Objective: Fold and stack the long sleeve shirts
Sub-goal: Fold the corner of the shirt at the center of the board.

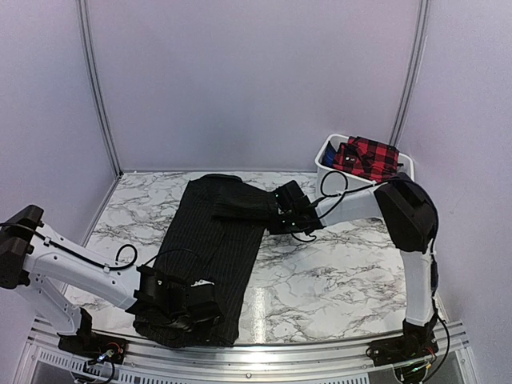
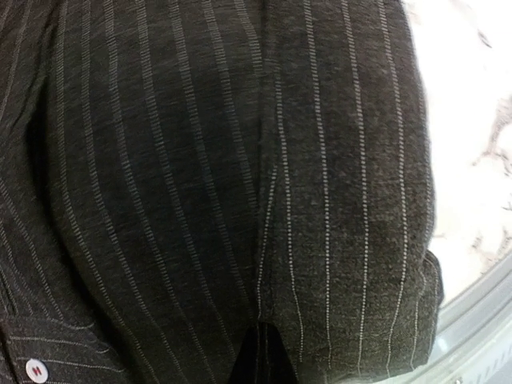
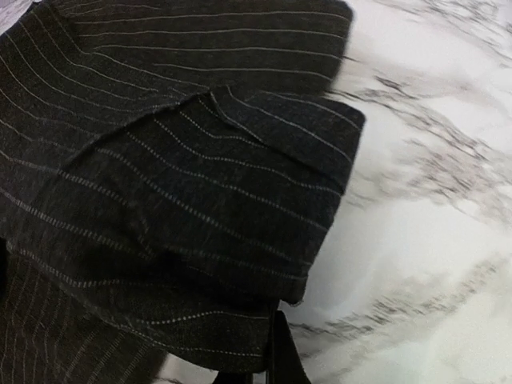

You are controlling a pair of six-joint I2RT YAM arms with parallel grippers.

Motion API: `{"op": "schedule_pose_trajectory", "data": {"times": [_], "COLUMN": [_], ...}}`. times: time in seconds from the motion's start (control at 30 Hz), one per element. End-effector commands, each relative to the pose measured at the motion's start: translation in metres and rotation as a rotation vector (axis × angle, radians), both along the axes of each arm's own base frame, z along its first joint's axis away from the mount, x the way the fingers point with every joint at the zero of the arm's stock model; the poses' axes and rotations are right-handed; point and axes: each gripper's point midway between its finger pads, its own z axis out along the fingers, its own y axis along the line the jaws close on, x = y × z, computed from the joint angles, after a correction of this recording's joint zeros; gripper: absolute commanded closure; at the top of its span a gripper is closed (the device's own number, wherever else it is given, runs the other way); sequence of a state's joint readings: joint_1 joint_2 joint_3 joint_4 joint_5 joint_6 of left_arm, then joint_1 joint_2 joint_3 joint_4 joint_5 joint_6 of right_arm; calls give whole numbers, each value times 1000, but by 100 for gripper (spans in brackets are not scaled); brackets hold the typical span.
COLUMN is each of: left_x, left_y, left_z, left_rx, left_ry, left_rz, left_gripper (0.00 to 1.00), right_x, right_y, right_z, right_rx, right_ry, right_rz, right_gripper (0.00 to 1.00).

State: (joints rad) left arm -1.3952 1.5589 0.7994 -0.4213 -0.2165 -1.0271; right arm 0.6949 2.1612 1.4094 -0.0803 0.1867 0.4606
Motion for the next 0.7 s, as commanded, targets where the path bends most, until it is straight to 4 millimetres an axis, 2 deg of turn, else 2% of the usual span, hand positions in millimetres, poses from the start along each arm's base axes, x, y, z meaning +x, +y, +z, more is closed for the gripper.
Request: {"op": "schedule_pose_trajectory", "data": {"times": [0.0,0.13,0.2,0.27,0.37,0.43,0.67], "left_x": [-9,-12,-12,-12,-8,-4,1], "left_y": [-35,-60,-68,-73,-68,-59,-25], "left_z": [11,23,28,32,38,40,43], "left_rx": [-56,-105,-127,-144,-159,-166,-195], "left_ry": [5,-4,-5,-9,-29,-40,-45], "left_rz": [-123,-168,-176,-174,-142,-111,-10], "left_gripper": [100,100,100,100,100,100,100], "right_x": [-14,-14,-9,-1,13,21,37], "right_y": [-47,-78,-84,-80,-65,-48,27], "right_z": [8,19,31,46,70,88,154], "right_rx": [-22,-34,-46,-51,-38,-15,34], "right_ry": [31,16,-2,-23,-58,-85,-185], "right_rz": [-89,-143,-150,-137,-96,-52,88], "right_gripper": [100,100,100,100,100,100,100]}}
